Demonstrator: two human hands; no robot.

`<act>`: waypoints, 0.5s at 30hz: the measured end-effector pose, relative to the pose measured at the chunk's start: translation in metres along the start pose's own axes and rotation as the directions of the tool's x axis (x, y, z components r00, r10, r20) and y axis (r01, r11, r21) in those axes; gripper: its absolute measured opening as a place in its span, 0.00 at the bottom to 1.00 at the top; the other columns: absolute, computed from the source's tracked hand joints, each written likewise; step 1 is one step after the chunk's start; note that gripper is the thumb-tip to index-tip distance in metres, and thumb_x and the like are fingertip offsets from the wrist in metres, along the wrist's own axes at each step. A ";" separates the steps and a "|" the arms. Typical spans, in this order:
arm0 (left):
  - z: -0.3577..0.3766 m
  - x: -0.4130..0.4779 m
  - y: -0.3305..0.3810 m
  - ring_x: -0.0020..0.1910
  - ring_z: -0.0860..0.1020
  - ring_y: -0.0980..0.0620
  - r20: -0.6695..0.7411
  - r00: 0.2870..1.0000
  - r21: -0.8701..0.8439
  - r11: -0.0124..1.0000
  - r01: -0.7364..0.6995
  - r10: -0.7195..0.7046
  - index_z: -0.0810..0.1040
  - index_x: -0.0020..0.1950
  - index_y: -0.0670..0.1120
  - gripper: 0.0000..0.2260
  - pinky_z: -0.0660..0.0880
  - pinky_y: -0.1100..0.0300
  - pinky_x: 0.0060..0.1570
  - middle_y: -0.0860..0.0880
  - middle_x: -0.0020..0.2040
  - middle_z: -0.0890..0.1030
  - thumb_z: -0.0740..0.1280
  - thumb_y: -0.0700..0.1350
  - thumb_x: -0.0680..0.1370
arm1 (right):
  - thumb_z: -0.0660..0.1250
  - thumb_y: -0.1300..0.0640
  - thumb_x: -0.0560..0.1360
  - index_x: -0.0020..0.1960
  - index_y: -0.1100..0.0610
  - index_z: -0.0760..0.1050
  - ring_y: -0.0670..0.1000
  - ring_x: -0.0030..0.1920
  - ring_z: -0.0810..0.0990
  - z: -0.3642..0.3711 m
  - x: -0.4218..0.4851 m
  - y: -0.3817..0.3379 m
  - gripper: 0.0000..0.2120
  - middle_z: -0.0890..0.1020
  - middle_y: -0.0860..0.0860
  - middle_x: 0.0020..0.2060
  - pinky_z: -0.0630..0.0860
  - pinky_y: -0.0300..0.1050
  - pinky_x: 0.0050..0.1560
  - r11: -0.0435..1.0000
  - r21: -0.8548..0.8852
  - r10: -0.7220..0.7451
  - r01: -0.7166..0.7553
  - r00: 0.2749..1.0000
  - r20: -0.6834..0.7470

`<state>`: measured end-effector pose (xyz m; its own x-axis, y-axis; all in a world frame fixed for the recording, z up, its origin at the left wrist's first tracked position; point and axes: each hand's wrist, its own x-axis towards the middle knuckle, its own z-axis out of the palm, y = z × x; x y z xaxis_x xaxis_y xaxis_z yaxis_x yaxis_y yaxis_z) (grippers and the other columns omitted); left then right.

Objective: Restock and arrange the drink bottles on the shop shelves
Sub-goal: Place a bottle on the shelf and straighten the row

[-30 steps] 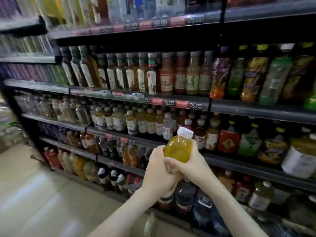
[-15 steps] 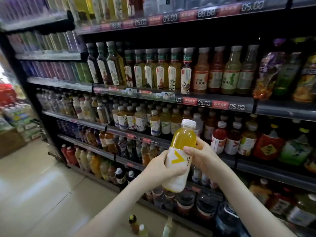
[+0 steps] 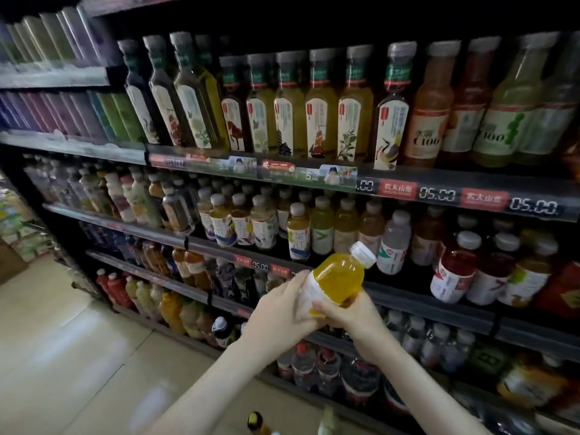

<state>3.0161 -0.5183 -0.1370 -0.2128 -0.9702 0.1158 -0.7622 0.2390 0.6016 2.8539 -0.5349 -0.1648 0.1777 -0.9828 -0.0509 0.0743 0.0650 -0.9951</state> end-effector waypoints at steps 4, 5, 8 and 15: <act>0.004 0.038 -0.060 0.70 0.65 0.53 -0.010 0.997 0.065 0.995 -0.076 0.077 0.52 0.77 0.58 0.31 0.65 0.61 0.64 0.54 0.72 0.64 0.63 0.56 0.78 | 0.79 0.56 0.65 0.60 0.54 0.73 0.44 0.49 0.82 0.001 0.051 0.030 0.27 0.83 0.47 0.49 0.77 0.39 0.49 0.981 -0.180 -0.129 0.066 0.921 -0.368; 0.006 0.048 -0.075 0.68 0.67 0.51 -0.021 0.997 0.074 0.994 -0.075 0.077 0.51 0.76 0.59 0.29 0.66 0.63 0.61 0.54 0.72 0.63 0.62 0.55 0.79 | 0.79 0.55 0.65 0.62 0.54 0.72 0.45 0.50 0.81 -0.002 0.064 0.035 0.29 0.83 0.48 0.51 0.77 0.43 0.51 0.975 -0.215 -0.150 0.059 0.887 -0.437; 0.015 0.079 -0.116 0.61 0.72 0.45 -0.051 0.997 0.061 0.997 -0.047 0.050 0.51 0.76 0.60 0.27 0.67 0.67 0.51 0.53 0.73 0.60 0.60 0.50 0.81 | 0.79 0.58 0.66 0.62 0.56 0.70 0.49 0.51 0.80 -0.008 0.094 0.046 0.29 0.81 0.48 0.50 0.74 0.46 0.53 0.964 -0.255 -0.213 0.068 0.772 -0.599; 0.054 0.140 -0.159 0.66 0.69 0.45 -0.118 0.989 0.019 0.996 -0.093 0.094 0.51 0.77 0.58 0.29 0.70 0.59 0.56 0.49 0.76 0.55 0.61 0.46 0.80 | 0.79 0.58 0.65 0.63 0.58 0.69 0.50 0.55 0.77 -0.011 0.146 0.078 0.30 0.79 0.52 0.54 0.72 0.44 0.56 0.928 -0.368 -0.304 0.058 0.688 -0.659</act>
<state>3.0745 -0.6896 -0.2587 -0.2101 -0.9412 0.2644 -0.7505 0.3286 0.5734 2.8749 -0.6756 -0.2512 -0.5467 -0.8100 0.2121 -0.2817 -0.0607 -0.9576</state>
